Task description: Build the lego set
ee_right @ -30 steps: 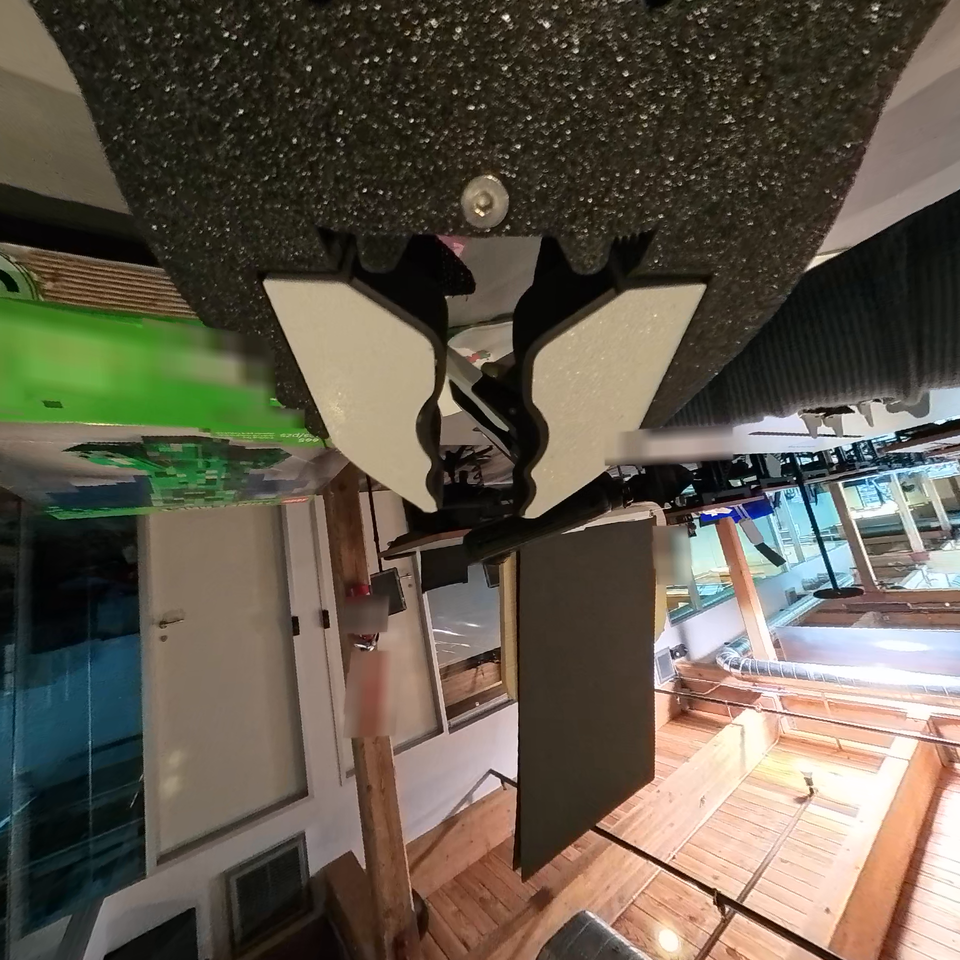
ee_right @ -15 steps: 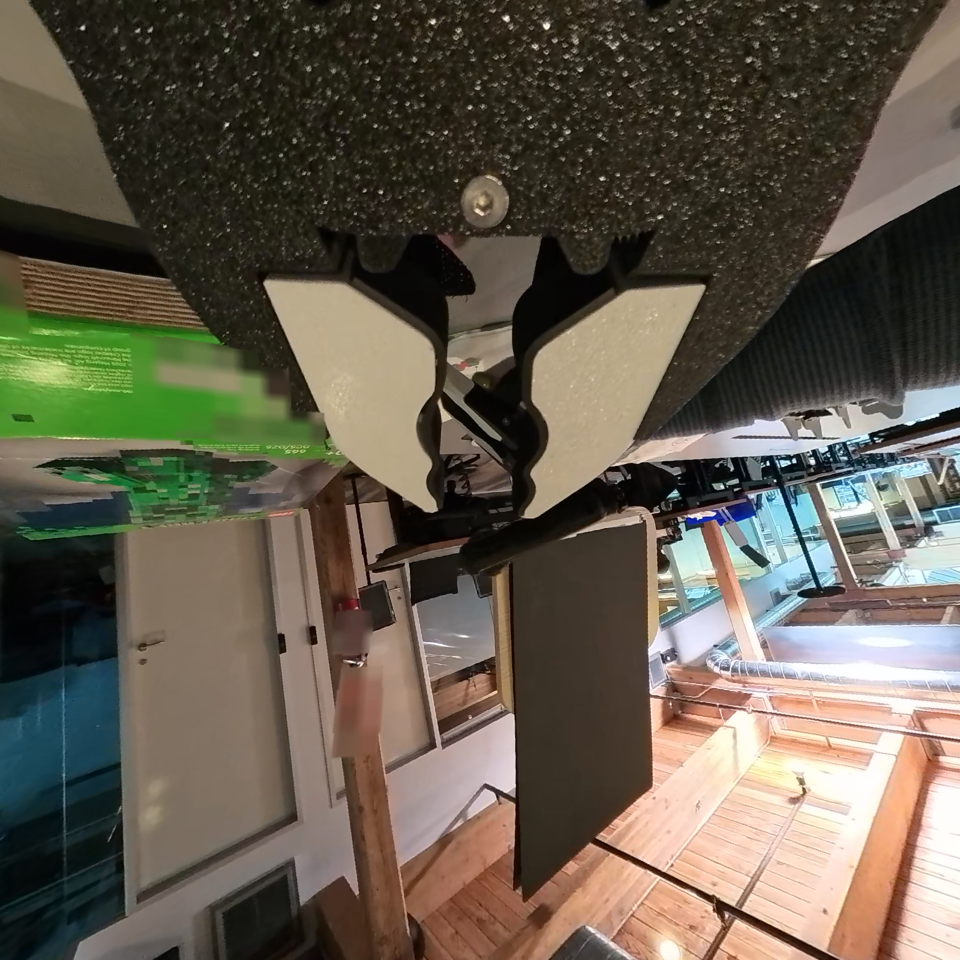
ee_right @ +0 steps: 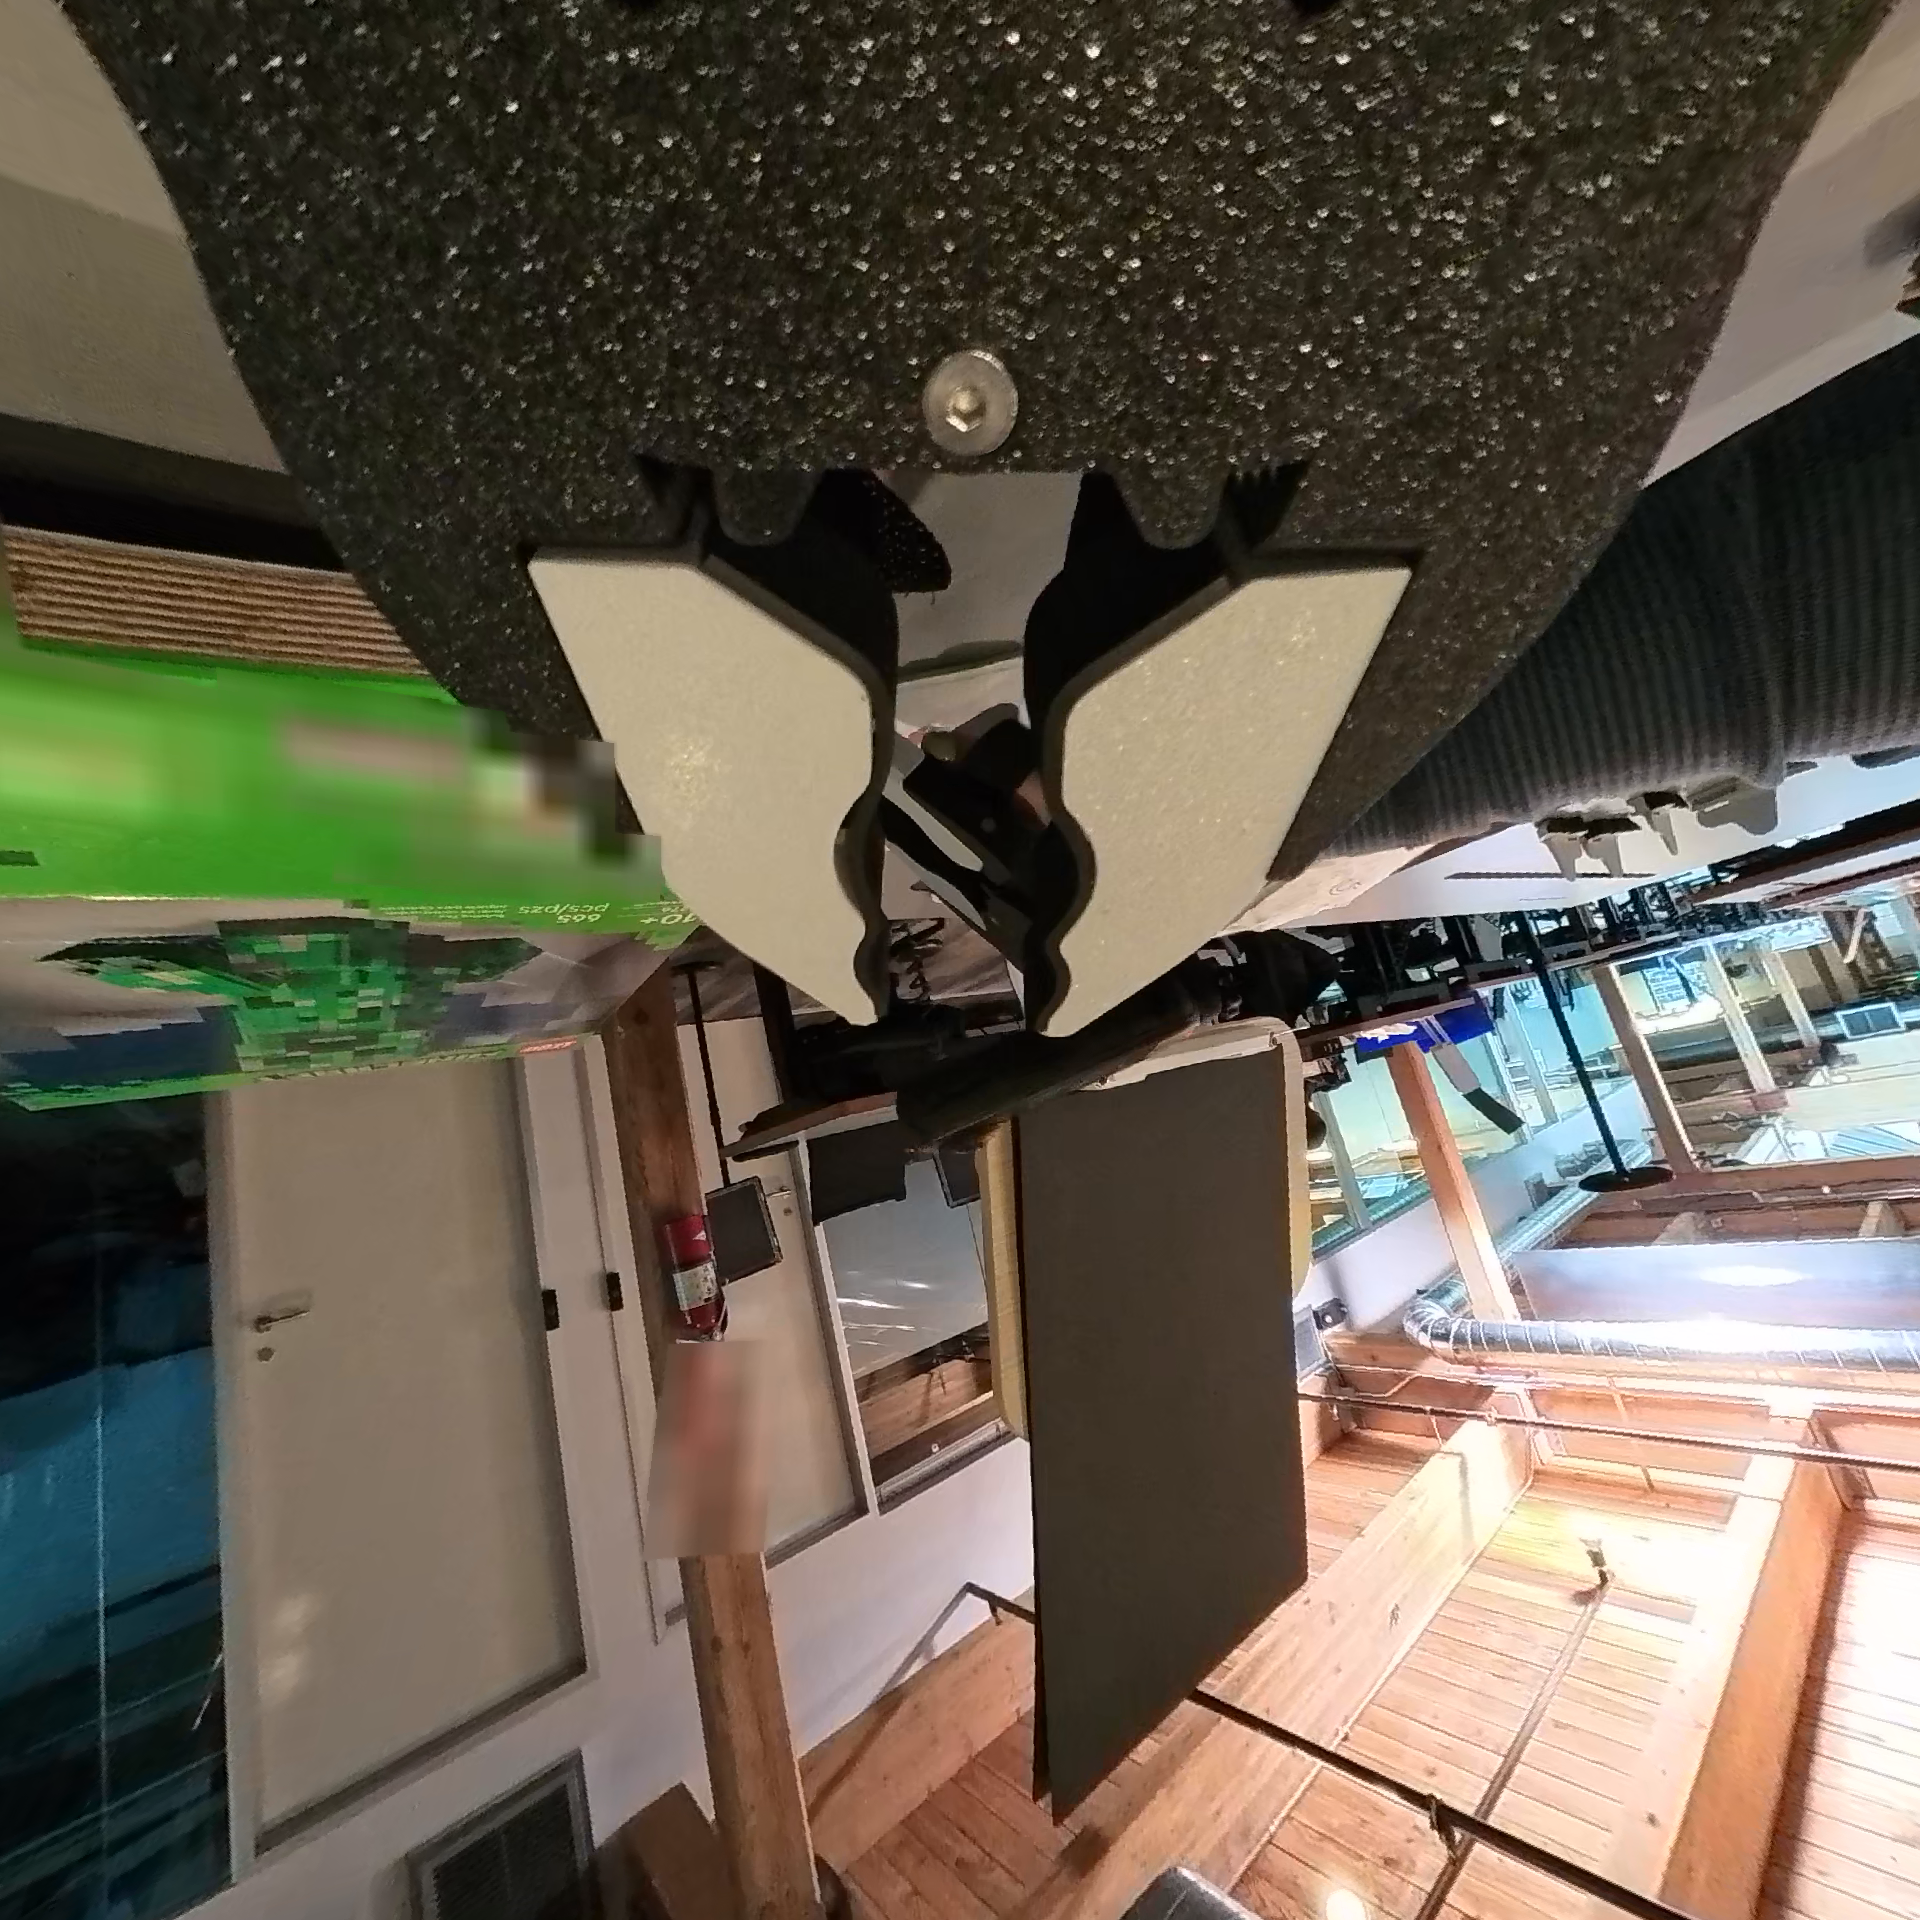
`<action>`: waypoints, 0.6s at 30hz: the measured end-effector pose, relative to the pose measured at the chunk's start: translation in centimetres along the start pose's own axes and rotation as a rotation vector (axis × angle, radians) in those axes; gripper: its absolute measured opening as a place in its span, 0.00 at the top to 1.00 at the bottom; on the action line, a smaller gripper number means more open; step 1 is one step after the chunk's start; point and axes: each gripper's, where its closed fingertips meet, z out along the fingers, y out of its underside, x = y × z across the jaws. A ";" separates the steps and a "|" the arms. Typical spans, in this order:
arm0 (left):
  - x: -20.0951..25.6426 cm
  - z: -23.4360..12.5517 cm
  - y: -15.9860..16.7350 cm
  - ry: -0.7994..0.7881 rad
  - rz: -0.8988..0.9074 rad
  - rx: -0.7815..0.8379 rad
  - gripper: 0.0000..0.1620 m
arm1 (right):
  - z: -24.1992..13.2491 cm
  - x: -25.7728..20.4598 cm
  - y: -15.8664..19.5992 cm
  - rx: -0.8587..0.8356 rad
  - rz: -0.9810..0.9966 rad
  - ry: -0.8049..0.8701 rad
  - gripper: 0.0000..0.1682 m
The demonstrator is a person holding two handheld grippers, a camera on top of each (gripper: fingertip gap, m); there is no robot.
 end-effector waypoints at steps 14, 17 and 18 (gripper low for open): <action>-0.3 -0.3 -0.1 0.004 -0.030 0.028 0.64 | 0.1 0.0 0.3 -0.014 0.021 -0.007 0.86; -0.4 -0.5 -0.2 0.008 -0.038 0.040 0.66 | 0.1 0.0 0.4 -0.016 0.022 -0.008 0.86; -0.3 -0.6 -0.3 0.012 -0.036 0.043 0.69 | 0.1 0.0 0.4 -0.017 0.024 -0.008 0.86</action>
